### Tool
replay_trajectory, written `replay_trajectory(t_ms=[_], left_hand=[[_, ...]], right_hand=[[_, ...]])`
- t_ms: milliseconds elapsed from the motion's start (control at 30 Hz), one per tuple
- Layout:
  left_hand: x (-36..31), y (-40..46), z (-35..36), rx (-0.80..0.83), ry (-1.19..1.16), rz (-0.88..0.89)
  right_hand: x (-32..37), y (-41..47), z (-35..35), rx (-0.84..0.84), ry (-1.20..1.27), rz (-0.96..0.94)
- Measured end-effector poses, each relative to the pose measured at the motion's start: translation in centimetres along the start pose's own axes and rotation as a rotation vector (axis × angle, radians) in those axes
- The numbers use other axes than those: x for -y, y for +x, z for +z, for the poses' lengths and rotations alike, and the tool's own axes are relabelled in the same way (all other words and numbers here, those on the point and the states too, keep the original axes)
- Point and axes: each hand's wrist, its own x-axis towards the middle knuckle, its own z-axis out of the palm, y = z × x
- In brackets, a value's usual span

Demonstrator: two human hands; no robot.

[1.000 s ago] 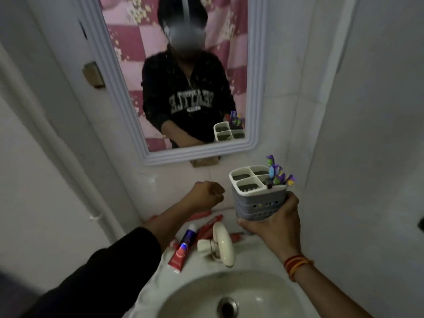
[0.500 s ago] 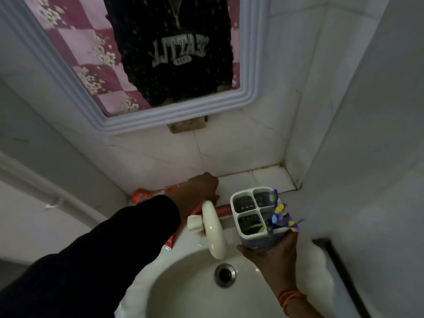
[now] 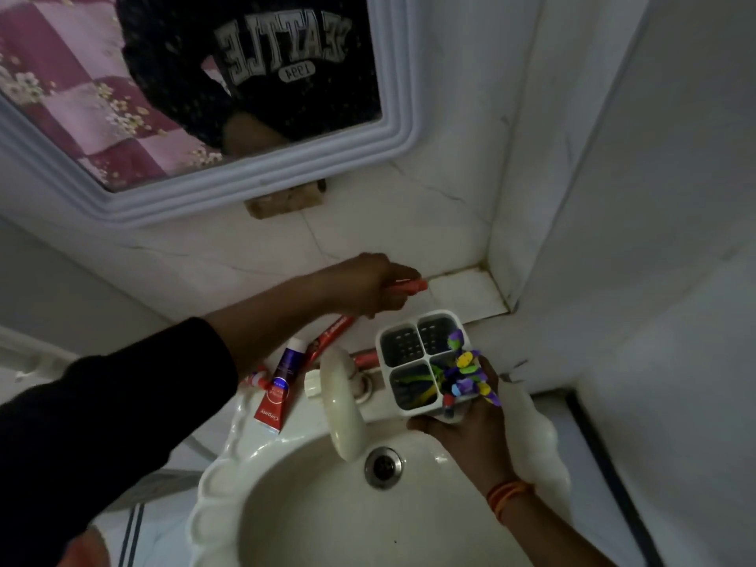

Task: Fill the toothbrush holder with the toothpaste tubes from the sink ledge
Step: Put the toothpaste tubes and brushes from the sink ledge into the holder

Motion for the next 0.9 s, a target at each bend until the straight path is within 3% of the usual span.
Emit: replay_trajectory(t_ms=[100, 300, 367, 433, 533, 633, 767, 900], left_hand=[[-3.5, 0.0, -1.6, 0.122, 0.126, -0.032], [-7.6, 1.0, 0.8, 0.205, 0.327, -0.003], [-7.2, 1.1, 0.6, 0.305, 0.168, -0.06], [-6.4, 0.9, -0.4, 0.387, -0.155, -0.182], [-3.2, 0.8, -1.6, 0.225, -0.388, -0.28], [1.0, 1.6, -0.1, 0.099, -0.248, -0.335], [5.3, 2.7, 3.7, 0.293, 0.056, -0.215], [6.4, 4.1, 5.9, 0.325, 0.205, -0.077]], right_hand=[[-0.2, 0.0, -0.3, 0.021, 0.01, -0.008], [-0.5, 0.2, -0.4, 0.051, 0.027, -0.028], [-0.6, 0.3, -0.5, 0.061, 0.04, -0.032], [-0.8, 0.4, -0.5, 0.061, 0.051, -0.027], [-0.5, 0.4, -0.5, 0.049, 0.075, -0.026], [-0.4, 0.5, -0.6, 0.042, 0.094, -0.023], [-0.7, 0.6, -0.7, 0.043, 0.086, -0.027], [-1.0, 0.5, -0.5, 0.067, 0.08, -0.057]])
